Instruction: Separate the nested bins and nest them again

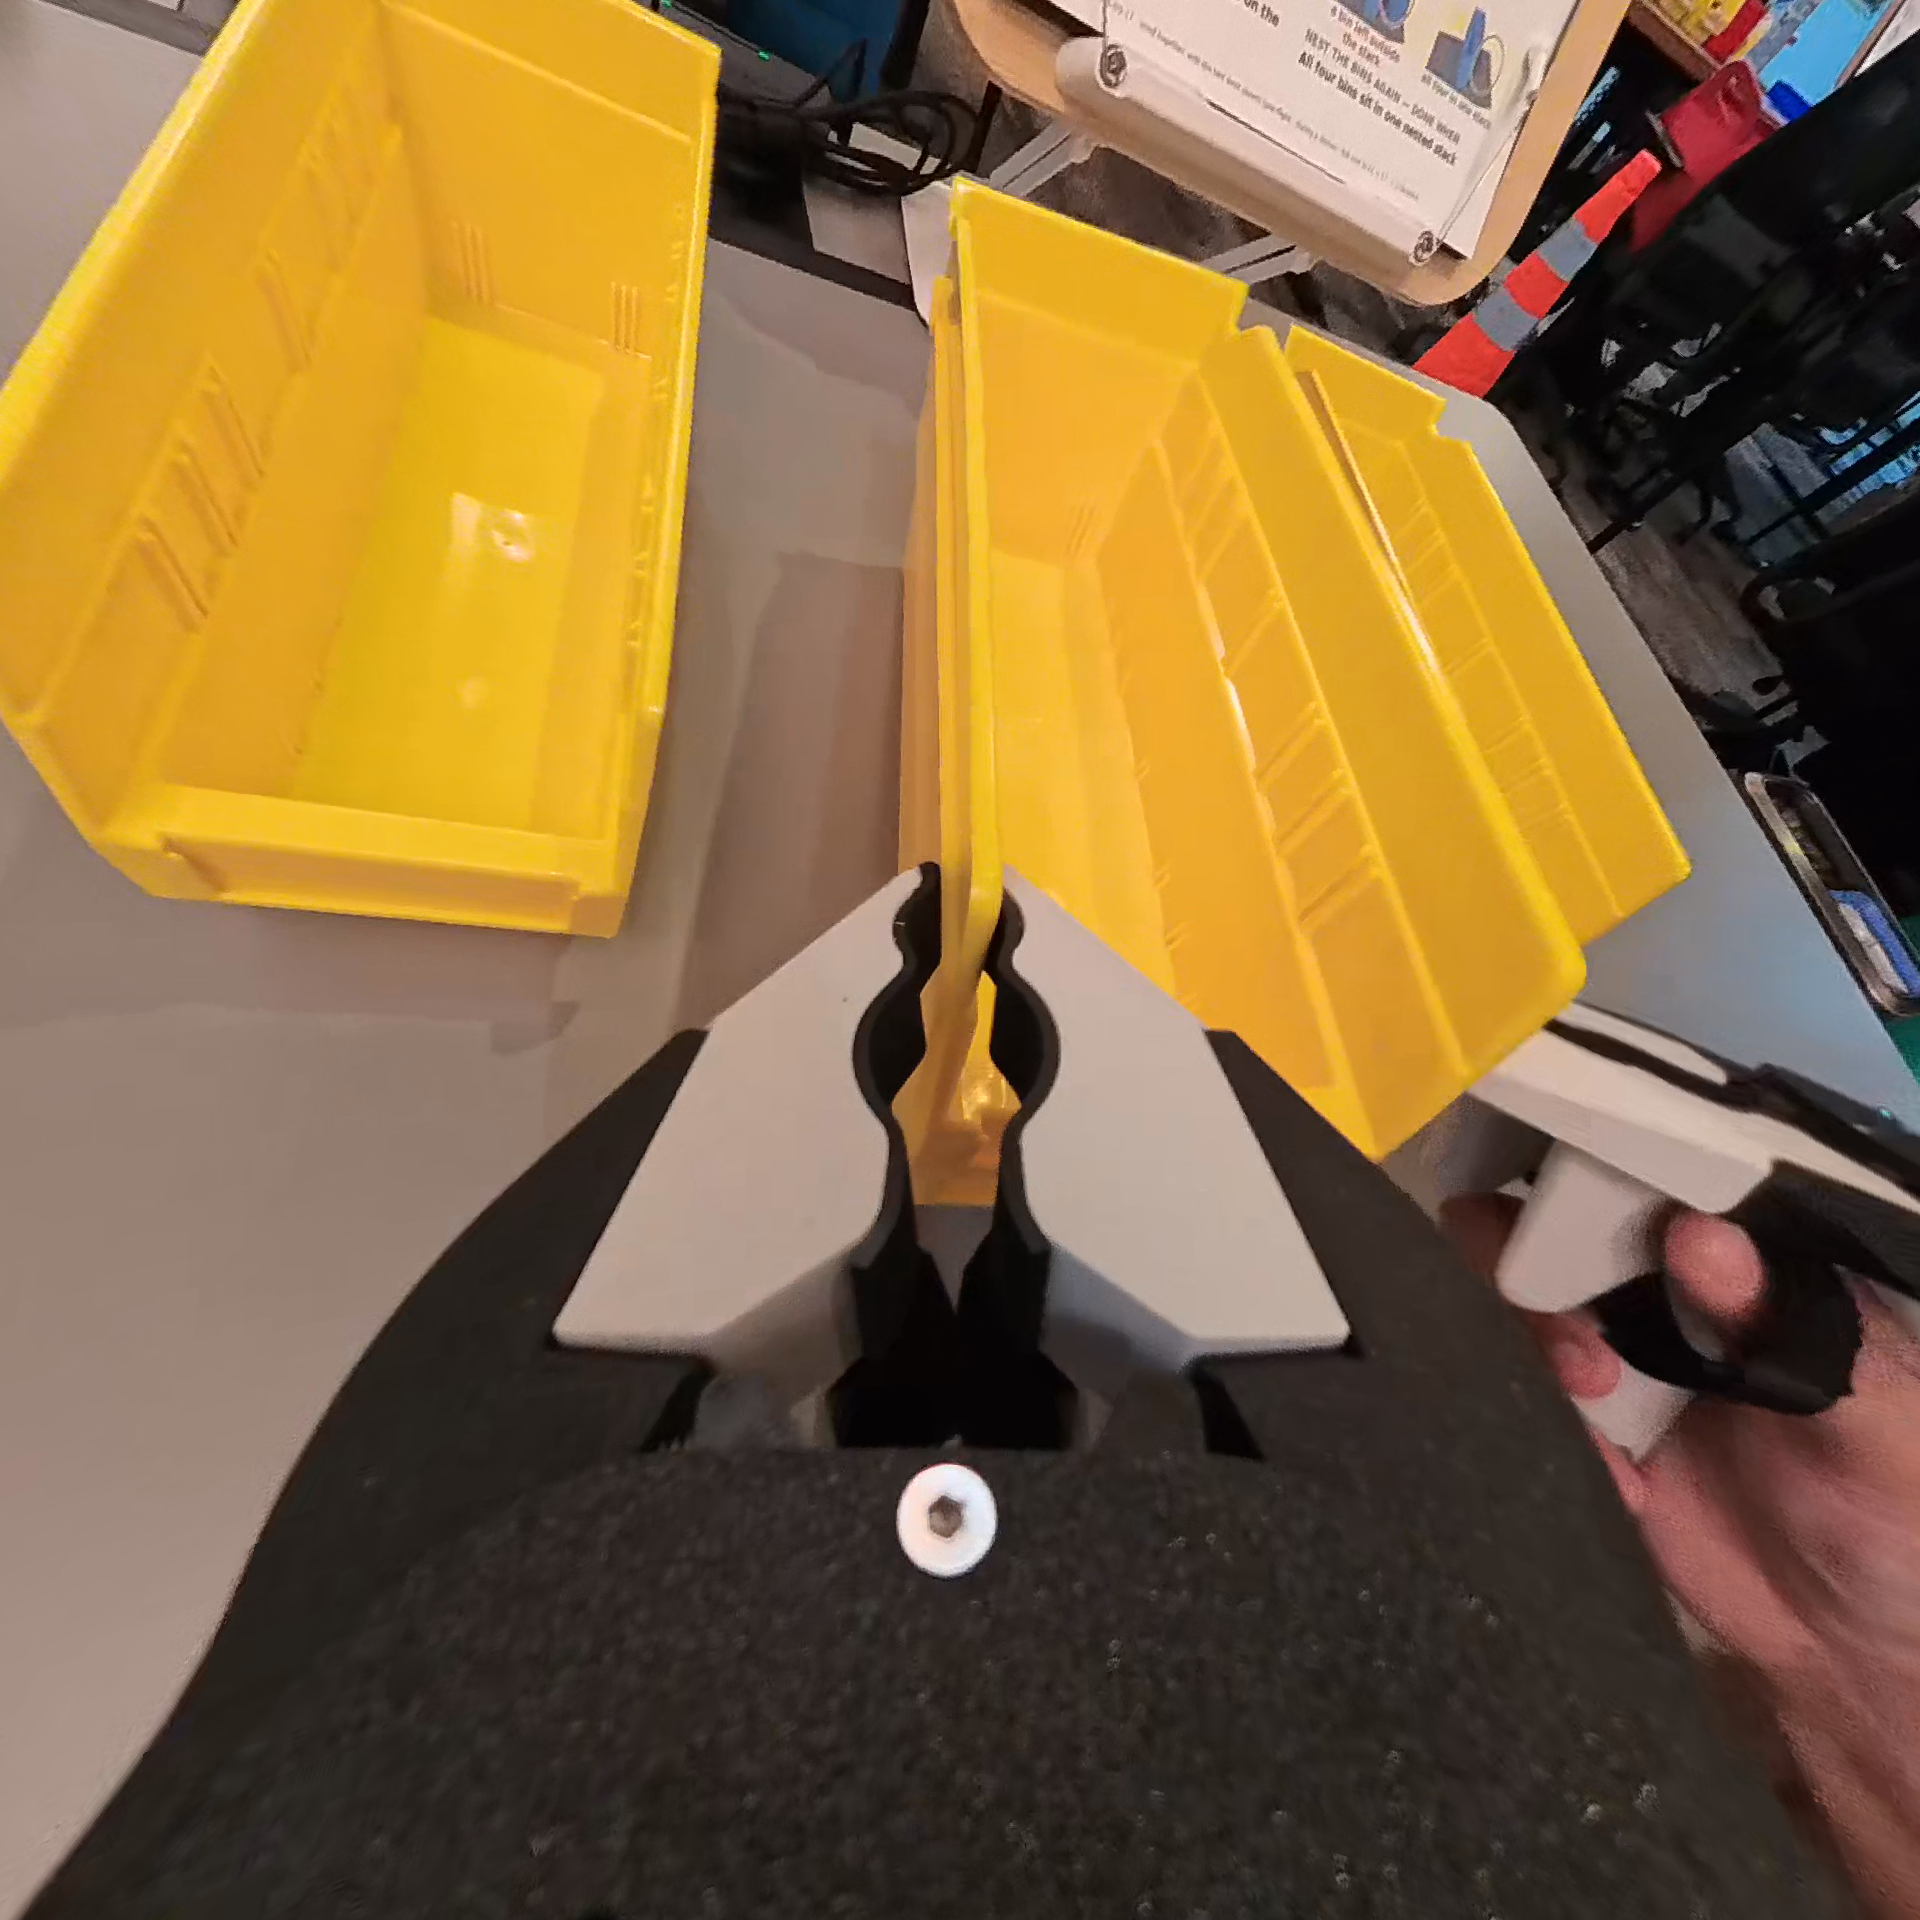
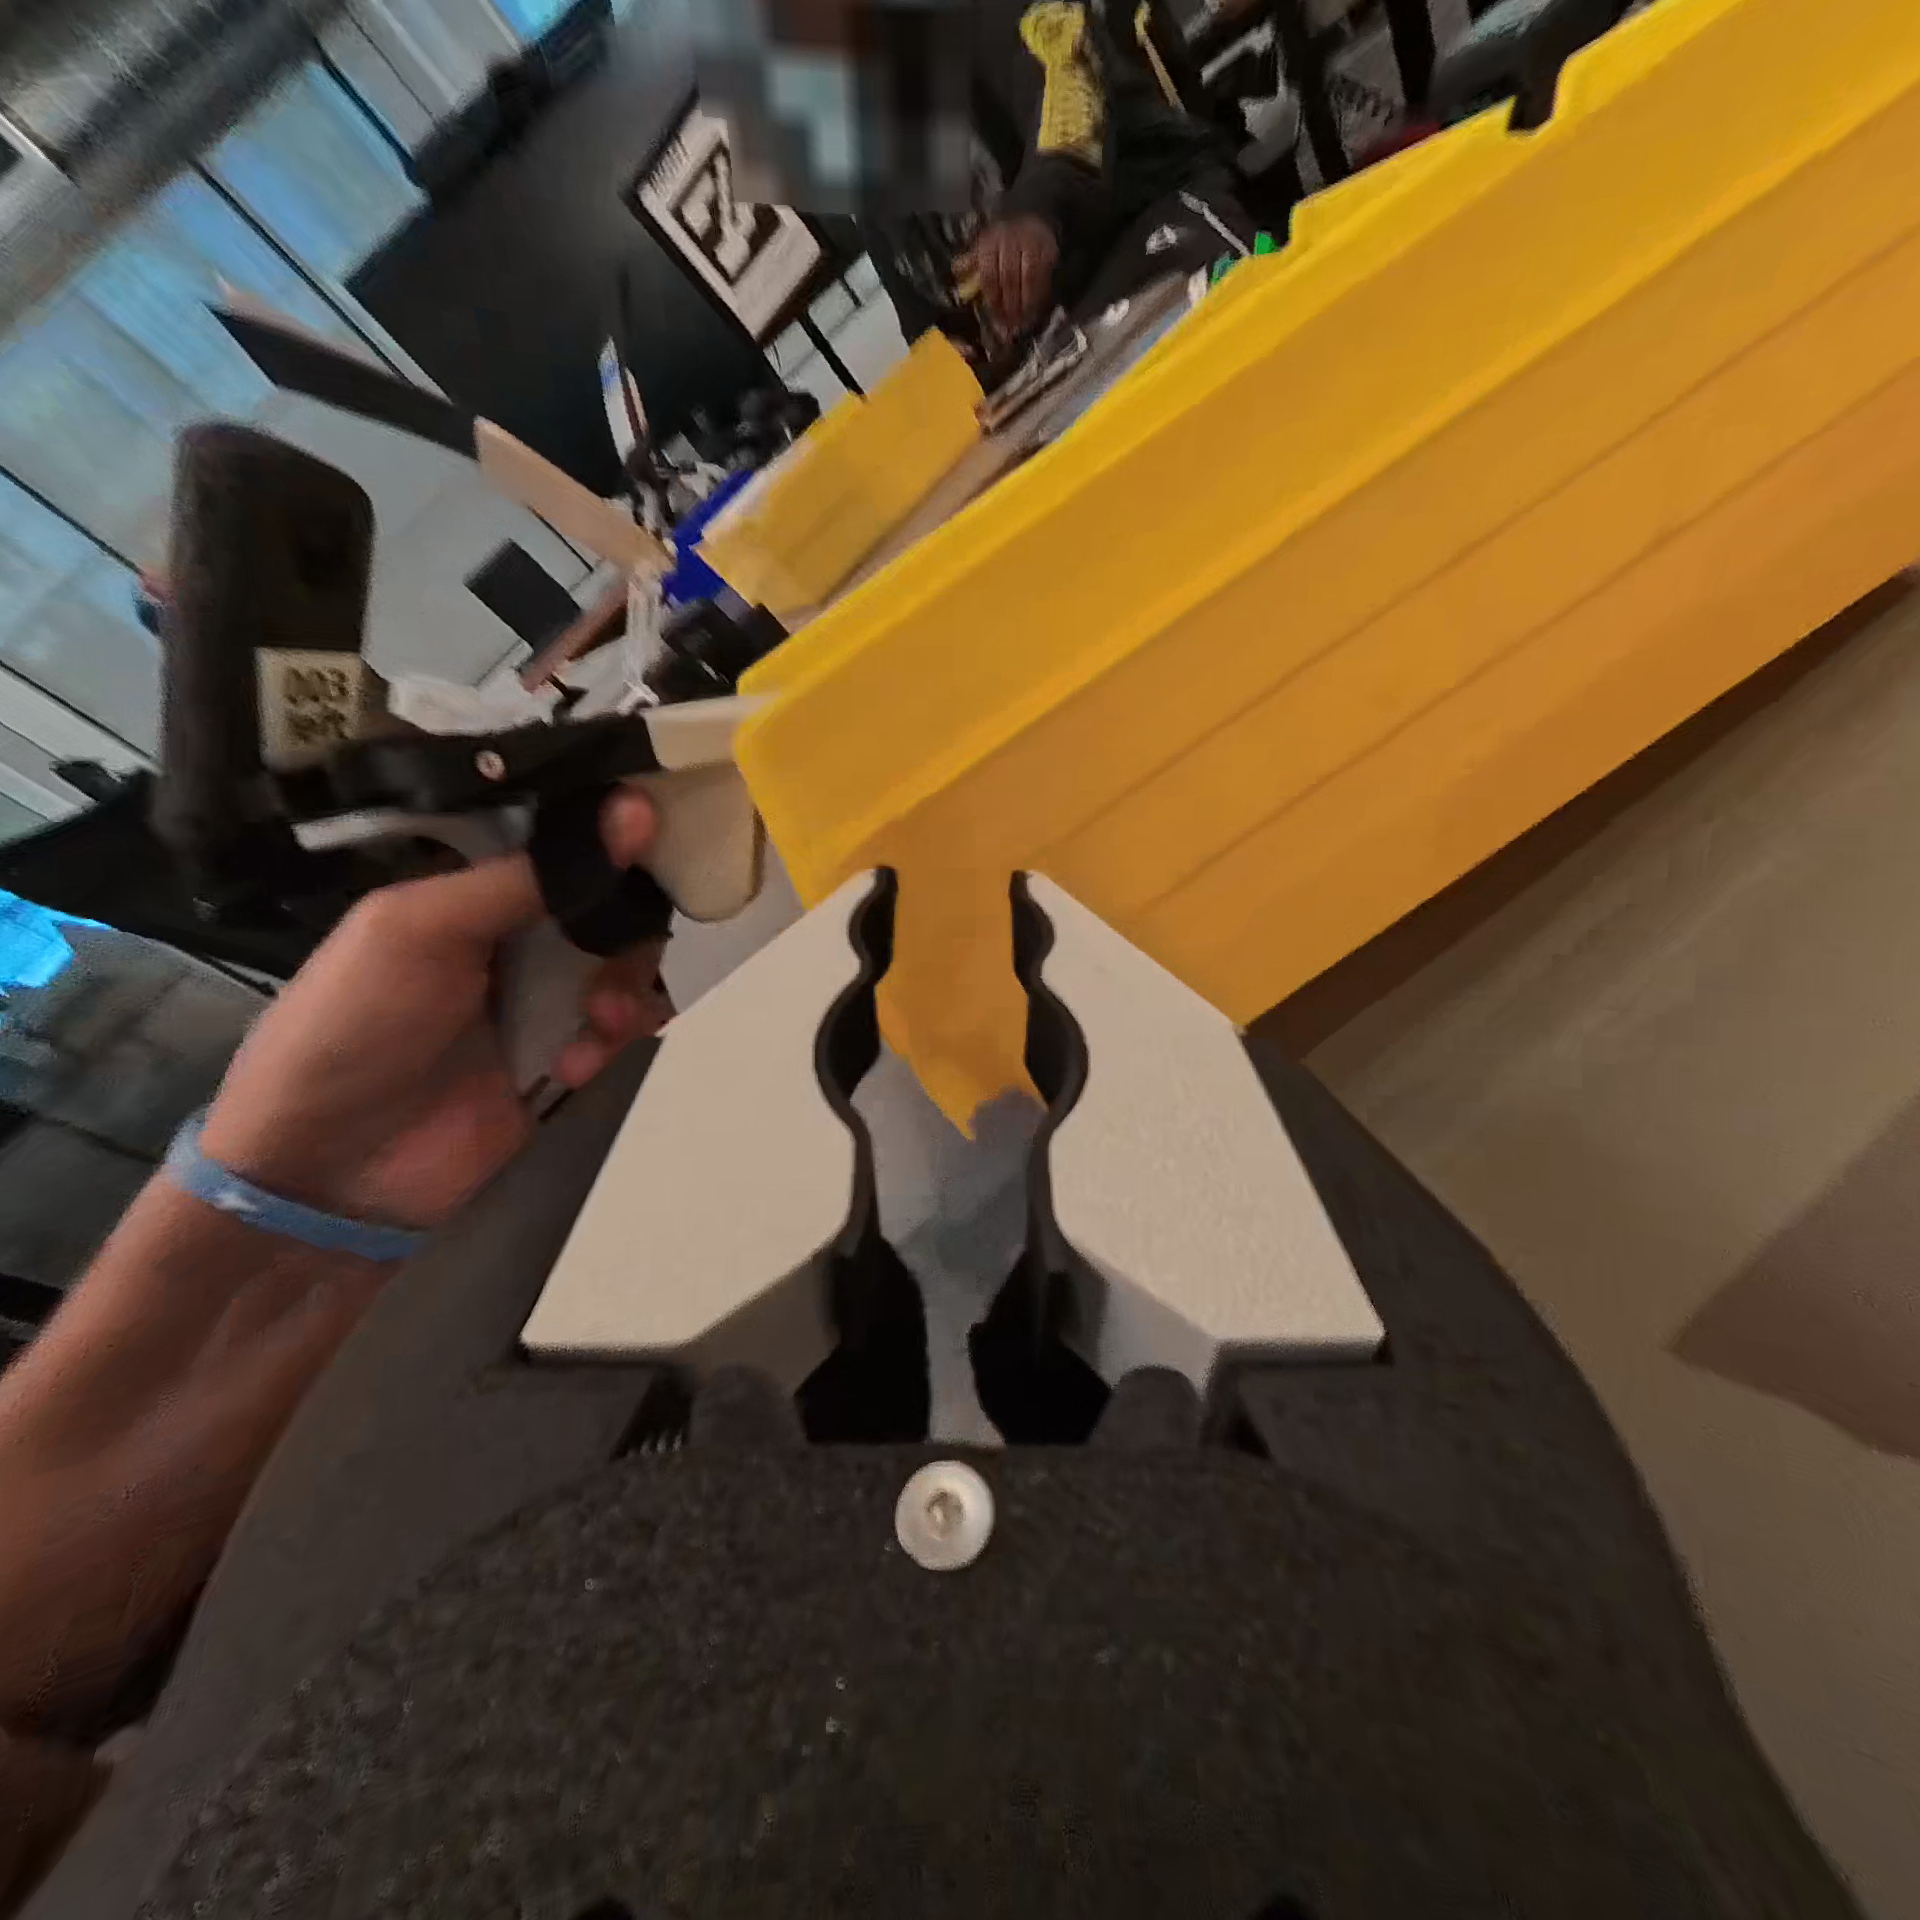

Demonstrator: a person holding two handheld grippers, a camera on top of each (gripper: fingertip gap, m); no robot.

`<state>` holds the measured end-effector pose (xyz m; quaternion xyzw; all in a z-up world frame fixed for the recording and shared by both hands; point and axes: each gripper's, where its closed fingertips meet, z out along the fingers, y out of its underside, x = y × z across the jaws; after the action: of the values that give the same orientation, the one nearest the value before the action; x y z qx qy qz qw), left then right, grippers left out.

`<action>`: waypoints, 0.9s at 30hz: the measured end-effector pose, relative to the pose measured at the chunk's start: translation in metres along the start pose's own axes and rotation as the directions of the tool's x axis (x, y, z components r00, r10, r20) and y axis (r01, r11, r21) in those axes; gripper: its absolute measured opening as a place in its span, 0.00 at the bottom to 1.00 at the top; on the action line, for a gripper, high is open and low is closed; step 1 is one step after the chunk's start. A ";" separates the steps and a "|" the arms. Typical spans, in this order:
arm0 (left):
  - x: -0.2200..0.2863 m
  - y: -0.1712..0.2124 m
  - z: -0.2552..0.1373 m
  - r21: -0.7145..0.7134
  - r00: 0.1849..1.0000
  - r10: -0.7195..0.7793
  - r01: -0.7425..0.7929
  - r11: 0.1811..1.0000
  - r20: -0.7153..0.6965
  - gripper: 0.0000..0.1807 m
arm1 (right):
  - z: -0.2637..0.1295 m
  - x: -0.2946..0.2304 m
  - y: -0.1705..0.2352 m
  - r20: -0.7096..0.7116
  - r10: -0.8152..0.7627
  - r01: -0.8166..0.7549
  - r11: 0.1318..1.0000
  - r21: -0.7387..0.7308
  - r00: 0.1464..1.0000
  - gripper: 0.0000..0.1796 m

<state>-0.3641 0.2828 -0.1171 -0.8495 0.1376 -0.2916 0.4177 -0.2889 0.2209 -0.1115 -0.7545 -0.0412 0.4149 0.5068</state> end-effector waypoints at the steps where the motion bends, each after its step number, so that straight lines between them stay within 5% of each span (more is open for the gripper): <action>1: -0.002 0.000 0.000 -0.001 1.000 -0.005 0.005 1.000 -0.003 0.02 | 0.002 0.000 0.003 -0.002 -0.008 0.008 1.000 -0.001 1.000 0.11; 4: 0.002 -0.002 -0.003 -0.012 0.998 -0.044 0.044 0.999 -0.051 0.03 | 0.010 0.025 0.036 -0.140 -0.088 0.066 0.985 -0.158 0.986 0.03; 6: 0.003 -0.005 -0.007 -0.006 0.999 -0.012 0.012 1.000 -0.040 0.02 | 0.010 0.025 0.038 -0.141 -0.059 0.040 0.990 -0.133 0.988 0.02; 13: 0.002 -0.002 -0.006 -0.006 0.999 -0.006 0.005 1.000 -0.043 0.02 | -0.011 0.004 -0.017 0.083 0.149 -0.156 0.985 0.078 0.985 0.18; 27: 0.003 -0.004 -0.005 -0.015 0.998 -0.024 0.024 1.000 -0.061 0.05 | 0.014 0.023 0.032 -0.035 0.043 -0.048 0.987 -0.155 0.998 0.29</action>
<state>-0.3648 0.2810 -0.1107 -0.8448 0.1421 -0.3213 0.4036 -0.2946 0.2272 -0.1526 -0.7989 -0.0481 0.4099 0.4375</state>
